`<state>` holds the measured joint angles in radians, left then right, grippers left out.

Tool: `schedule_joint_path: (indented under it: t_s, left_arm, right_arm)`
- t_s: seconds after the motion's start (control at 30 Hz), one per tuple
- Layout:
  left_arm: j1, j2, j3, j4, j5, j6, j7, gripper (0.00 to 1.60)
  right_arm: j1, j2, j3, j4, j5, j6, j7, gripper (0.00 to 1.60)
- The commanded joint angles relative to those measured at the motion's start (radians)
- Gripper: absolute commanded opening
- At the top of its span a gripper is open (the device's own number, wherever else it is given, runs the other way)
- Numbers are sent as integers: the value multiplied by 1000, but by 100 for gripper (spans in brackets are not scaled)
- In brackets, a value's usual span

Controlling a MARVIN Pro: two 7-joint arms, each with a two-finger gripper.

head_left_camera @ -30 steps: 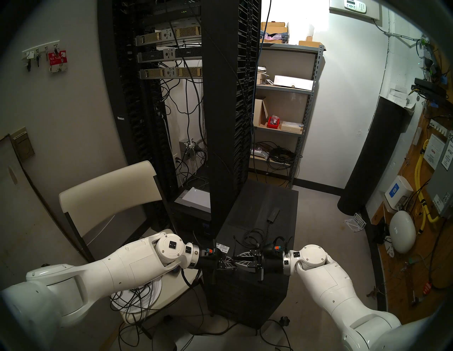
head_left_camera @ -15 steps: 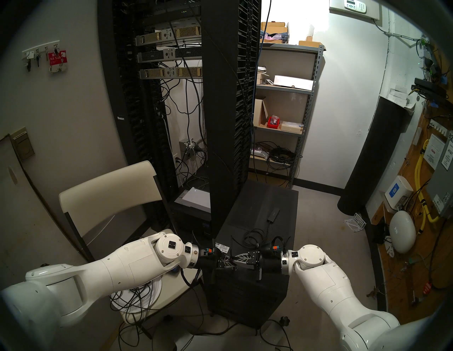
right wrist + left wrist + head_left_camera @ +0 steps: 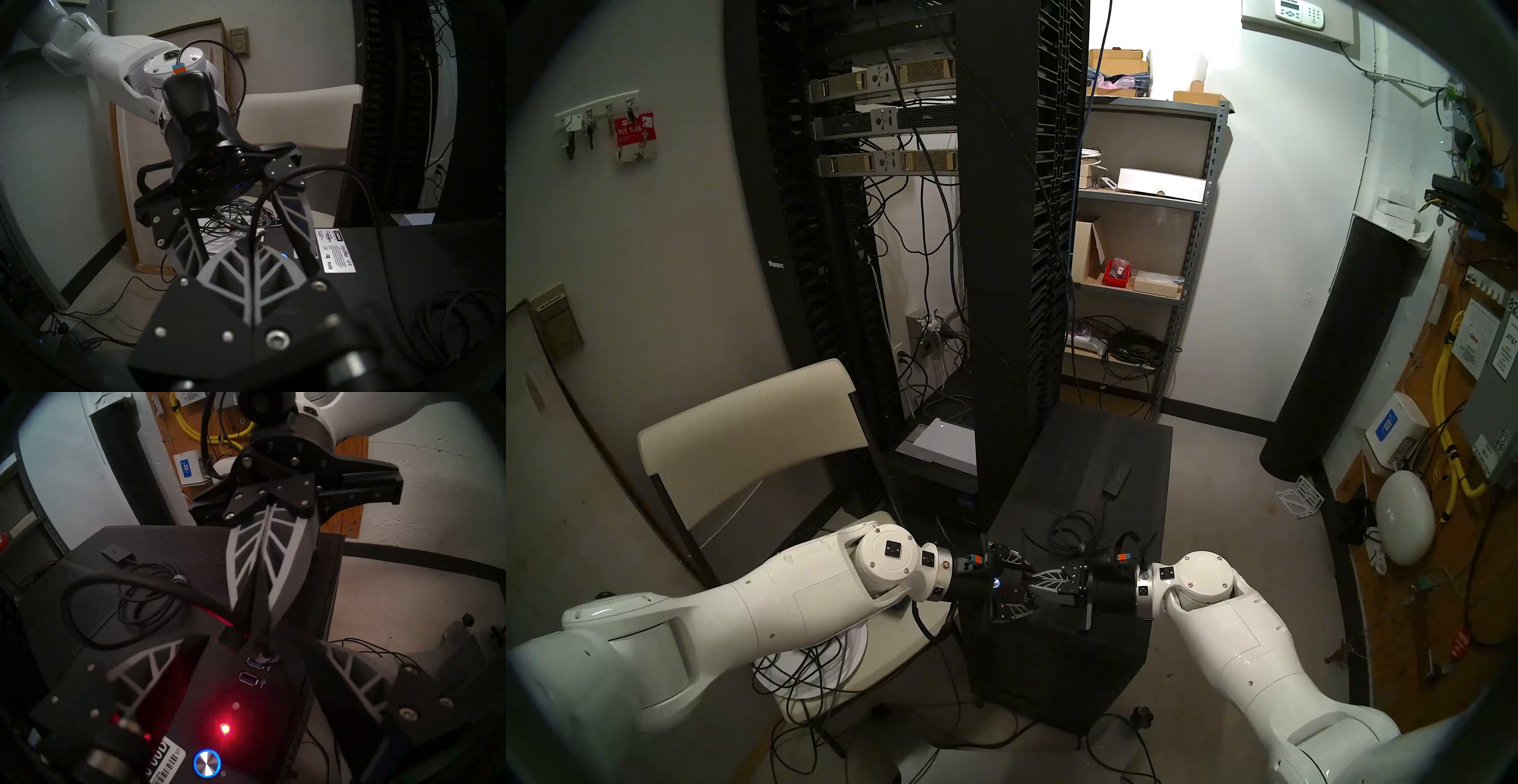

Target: Insert the cable into the workstation's USB slot

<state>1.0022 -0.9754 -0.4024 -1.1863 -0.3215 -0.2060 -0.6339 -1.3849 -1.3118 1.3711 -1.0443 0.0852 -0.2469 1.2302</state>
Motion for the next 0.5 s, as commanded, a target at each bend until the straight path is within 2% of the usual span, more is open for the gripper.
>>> schedule_joint_path:
  t_s: [0.0, 0.2, 0.27, 0.33, 0.4, 0.47]
  left_arm:
    - [2, 16, -19, -32, -36, 14, -7, 144]
    - [18, 49, -33, -67, -92, 66, -22, 146]
    - [35, 83, -41, -110, -161, 147, -47, 144]
    - [53, 109, -51, -148, -199, 193, -65, 149]
    - [56, 113, -51, -146, -219, 184, -71, 155]
    - [74, 142, -58, -194, -236, 232, -66, 156]
  right_arm:
    - [4, 0, 7, -32, 2, -17, -6, 0]
    - [0, -2, 15, -43, 3, -27, -17, 0]
    - [-4, -6, 18, -47, 3, -34, -25, 0]
    - [-7, -9, 21, -51, 3, -40, -31, 0]
    - [-9, -11, 22, -53, 2, -45, -37, 0]
    - [-12, -13, 24, -56, 1, -50, -42, 0]
